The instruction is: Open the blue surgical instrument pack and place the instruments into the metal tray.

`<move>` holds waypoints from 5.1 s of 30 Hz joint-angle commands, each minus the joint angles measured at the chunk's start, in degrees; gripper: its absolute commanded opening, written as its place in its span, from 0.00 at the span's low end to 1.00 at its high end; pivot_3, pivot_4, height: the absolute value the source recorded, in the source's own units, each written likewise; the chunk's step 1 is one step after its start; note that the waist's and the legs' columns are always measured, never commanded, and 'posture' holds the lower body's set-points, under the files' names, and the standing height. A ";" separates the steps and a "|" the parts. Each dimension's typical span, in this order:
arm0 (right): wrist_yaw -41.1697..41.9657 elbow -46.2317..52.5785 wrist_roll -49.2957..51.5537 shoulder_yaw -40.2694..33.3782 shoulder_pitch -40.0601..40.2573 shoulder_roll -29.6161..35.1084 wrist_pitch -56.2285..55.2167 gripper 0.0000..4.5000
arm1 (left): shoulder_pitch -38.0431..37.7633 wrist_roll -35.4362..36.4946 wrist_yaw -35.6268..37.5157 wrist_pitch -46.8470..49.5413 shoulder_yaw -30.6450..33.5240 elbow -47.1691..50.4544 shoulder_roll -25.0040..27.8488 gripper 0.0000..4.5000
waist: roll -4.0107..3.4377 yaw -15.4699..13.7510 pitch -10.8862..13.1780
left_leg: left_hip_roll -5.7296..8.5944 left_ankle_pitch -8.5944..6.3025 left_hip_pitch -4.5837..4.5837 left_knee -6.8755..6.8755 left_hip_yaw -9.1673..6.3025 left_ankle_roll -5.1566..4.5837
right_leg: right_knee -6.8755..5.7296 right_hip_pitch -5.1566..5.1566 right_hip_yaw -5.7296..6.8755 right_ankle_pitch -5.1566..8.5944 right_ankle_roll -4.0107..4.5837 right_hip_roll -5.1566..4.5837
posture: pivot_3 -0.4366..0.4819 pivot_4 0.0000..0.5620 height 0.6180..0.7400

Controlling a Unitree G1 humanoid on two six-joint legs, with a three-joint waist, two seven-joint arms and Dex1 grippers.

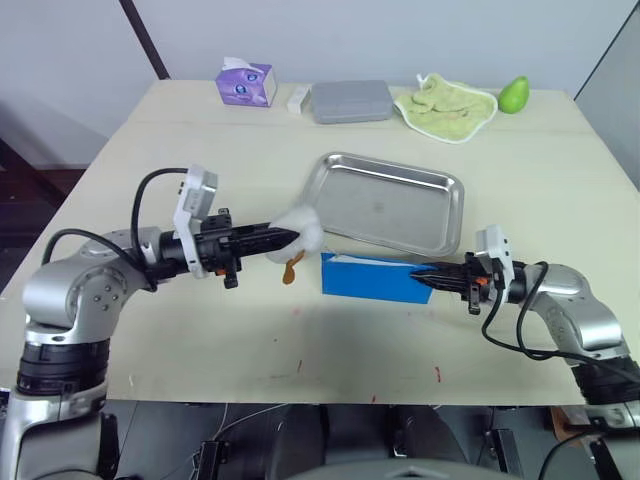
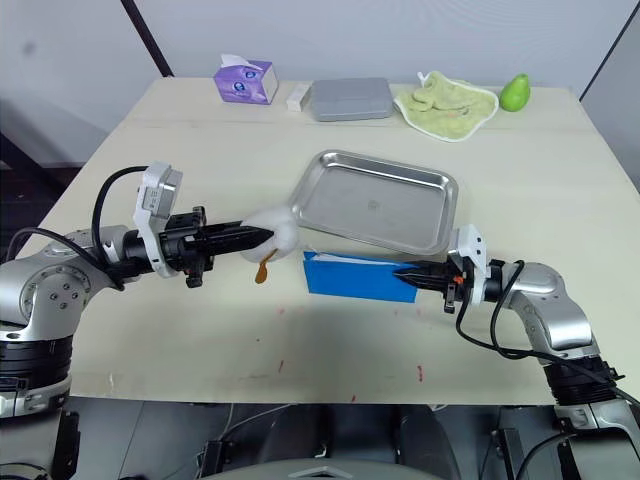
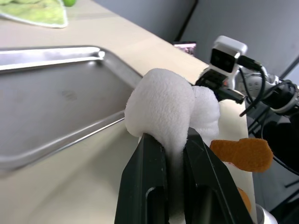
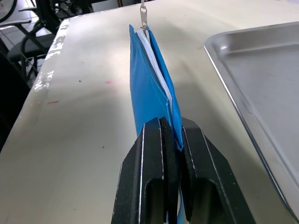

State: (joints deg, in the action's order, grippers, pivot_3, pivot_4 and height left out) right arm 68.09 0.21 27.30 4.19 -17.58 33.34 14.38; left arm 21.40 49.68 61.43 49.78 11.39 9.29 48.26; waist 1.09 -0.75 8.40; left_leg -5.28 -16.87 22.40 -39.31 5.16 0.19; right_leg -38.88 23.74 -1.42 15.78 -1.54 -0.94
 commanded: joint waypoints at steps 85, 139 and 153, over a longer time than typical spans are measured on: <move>4.18 2.25 0.49 -0.97 0.78 1.83 2.05 0.00 | -0.15 -15.94 13.59 -19.38 -1.54 -8.15 3.55 0.97 | -0.02 0.01 0.01 | 0.00 -0.02 0.20 -0.08 -0.04 -0.04 | -0.07 0.18 0.07 -0.01 -0.01 -0.01 | 0.48 0.27 1.00; 6.92 -0.90 -0.92 1.05 -4.28 2.67 3.83 0.20 | 5.27 -26.82 14.97 -29.81 -16.42 -13.04 -11.84 0.00 | -0.04 0.01 -0.01 | 0.01 0.01 0.18 -0.12 -0.04 0.00 | -0.07 0.14 0.03 -0.02 -0.01 0.02 | 0.48 0.27 1.00; -0.97 16.77 9.21 -13.75 5.63 10.40 14.05 0.87 | 6.39 -27.33 12.09 -29.68 -15.77 -15.18 -12.46 0.00 | -0.07 -0.08 0.01 | 0.09 0.03 0.29 -0.14 -0.19 0.04 | -0.03 0.12 -0.04 -0.01 -0.03 0.01 | 0.48 0.27 1.00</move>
State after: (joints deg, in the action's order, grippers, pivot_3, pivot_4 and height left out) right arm 68.48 12.21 32.70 -6.12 -13.26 42.81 25.80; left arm 27.33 22.03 73.48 19.90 -4.88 -6.00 35.62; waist 1.02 -0.83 8.41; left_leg -5.19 -16.86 22.67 -39.45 4.95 0.18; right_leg -38.92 23.84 -1.45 15.76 -1.57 -0.92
